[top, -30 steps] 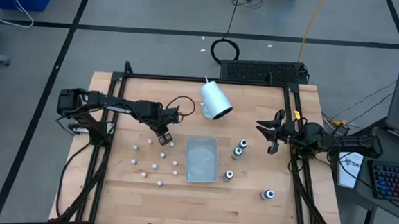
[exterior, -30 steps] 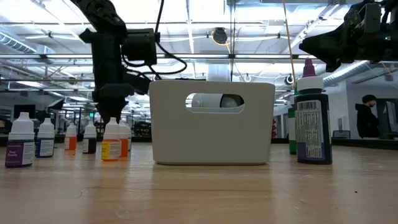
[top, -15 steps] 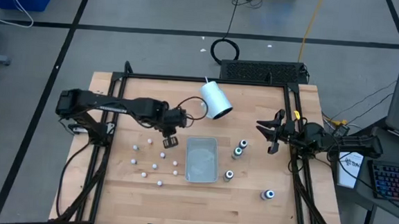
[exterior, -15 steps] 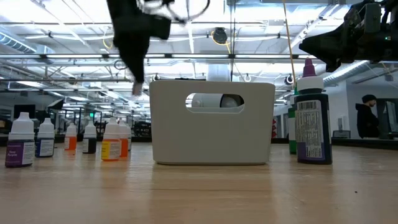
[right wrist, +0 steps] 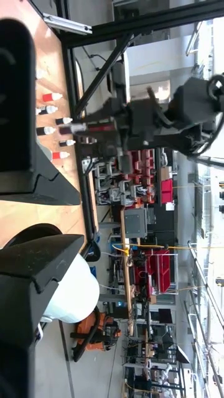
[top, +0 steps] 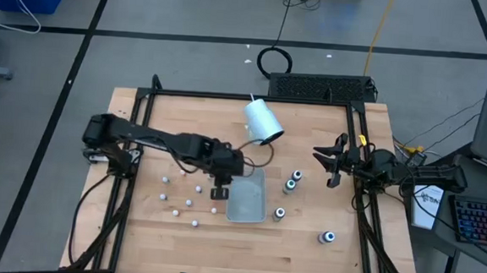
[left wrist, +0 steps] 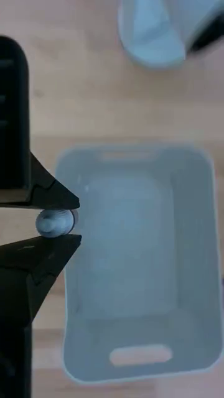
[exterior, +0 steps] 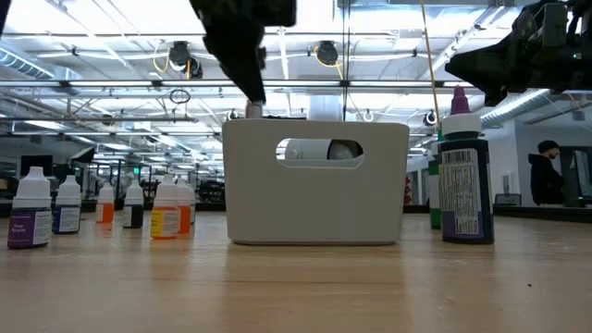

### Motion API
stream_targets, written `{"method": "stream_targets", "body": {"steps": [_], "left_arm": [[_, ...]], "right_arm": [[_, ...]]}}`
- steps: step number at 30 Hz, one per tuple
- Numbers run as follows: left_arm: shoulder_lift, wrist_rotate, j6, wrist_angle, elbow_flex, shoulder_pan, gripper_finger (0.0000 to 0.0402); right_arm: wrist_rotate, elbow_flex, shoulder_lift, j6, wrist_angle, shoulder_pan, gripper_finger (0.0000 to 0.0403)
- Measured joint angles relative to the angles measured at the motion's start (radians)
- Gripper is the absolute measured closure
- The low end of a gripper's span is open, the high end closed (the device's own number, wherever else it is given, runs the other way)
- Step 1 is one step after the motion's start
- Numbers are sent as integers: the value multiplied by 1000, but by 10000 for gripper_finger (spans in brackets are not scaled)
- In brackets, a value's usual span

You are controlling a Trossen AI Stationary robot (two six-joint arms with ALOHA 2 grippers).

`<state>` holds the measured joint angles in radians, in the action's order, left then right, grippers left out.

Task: Pick & Place food coloring
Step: Put the top small violet food coloring bottle into the gray bin

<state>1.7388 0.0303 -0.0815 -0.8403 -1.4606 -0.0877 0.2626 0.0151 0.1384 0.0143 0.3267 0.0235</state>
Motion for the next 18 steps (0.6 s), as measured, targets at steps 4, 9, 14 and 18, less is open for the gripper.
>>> {"method": "stream_targets", "body": {"steps": [4, 9, 14, 18], "left_arm": [[80, -4, 54, 5, -77, 3, 347], [190, -37, 149, 4, -199, 6, 347], [284, -34, 223, 4, -277, 24, 347], [329, -34, 234, 36, -286, 40, 347]], "right_arm": [[0, 0, 1, 0, 2, 0, 326], [-1, 0, 1, 0, 4, 0, 326], [-1, 0, 0, 0, 4, 0, 326], [-1, 0, 0, 9, 4, 0, 326]]}}
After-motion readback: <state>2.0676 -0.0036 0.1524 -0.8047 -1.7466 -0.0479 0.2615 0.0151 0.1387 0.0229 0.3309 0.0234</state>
